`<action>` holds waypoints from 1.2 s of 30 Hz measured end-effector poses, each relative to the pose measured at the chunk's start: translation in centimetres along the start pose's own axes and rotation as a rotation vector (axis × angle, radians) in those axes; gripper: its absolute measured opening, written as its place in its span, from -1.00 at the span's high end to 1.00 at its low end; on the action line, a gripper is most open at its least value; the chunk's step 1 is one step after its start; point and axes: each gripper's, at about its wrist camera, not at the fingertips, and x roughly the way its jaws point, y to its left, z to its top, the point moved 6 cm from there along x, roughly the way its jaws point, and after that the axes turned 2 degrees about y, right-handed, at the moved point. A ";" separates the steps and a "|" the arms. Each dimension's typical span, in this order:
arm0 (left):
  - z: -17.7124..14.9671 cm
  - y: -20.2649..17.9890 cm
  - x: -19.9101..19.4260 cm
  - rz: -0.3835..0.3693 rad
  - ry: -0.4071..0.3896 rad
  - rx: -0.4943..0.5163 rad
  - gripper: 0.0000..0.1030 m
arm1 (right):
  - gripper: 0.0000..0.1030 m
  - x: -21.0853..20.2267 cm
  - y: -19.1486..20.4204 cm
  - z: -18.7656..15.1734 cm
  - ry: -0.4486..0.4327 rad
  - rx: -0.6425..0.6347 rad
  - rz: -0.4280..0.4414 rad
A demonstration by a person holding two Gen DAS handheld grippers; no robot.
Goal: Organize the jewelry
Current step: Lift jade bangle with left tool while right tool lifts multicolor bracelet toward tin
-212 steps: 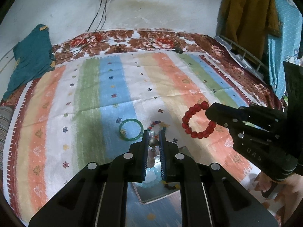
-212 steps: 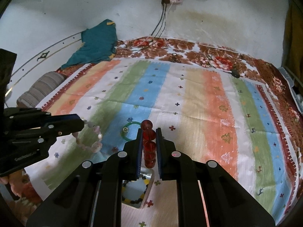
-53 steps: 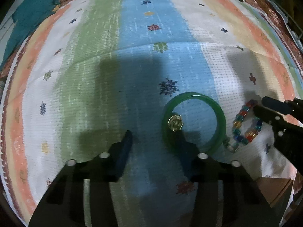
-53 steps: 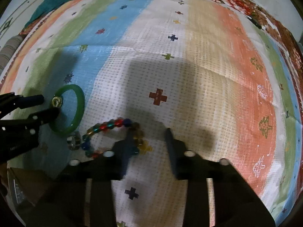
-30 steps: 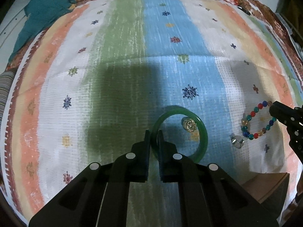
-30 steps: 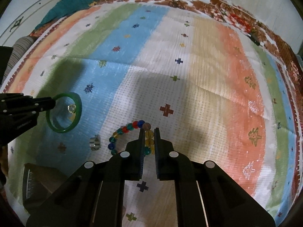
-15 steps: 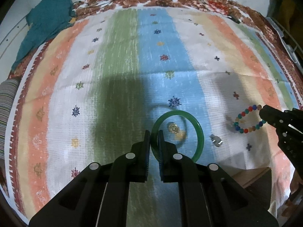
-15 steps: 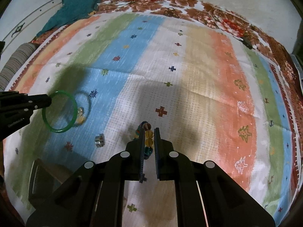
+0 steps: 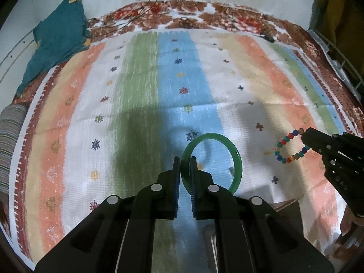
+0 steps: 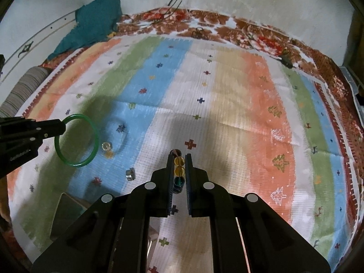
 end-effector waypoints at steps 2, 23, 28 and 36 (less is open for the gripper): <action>0.1 -0.4 -0.6 -0.005 -0.013 0.007 0.85 | 0.80 -0.5 0.0 0.0 -0.009 0.002 0.003; -1.6 -3.8 -6.0 -0.064 -0.102 0.065 0.85 | 0.80 -6.3 1.6 -0.7 -0.120 -0.008 0.036; -2.2 -4.4 -7.2 -0.073 -0.120 0.078 0.85 | 0.80 -7.1 1.9 -1.3 -0.131 -0.015 0.032; -3.6 -4.9 -8.6 -0.088 -0.131 0.095 0.85 | 0.80 -8.1 1.9 -2.2 -0.140 -0.007 0.039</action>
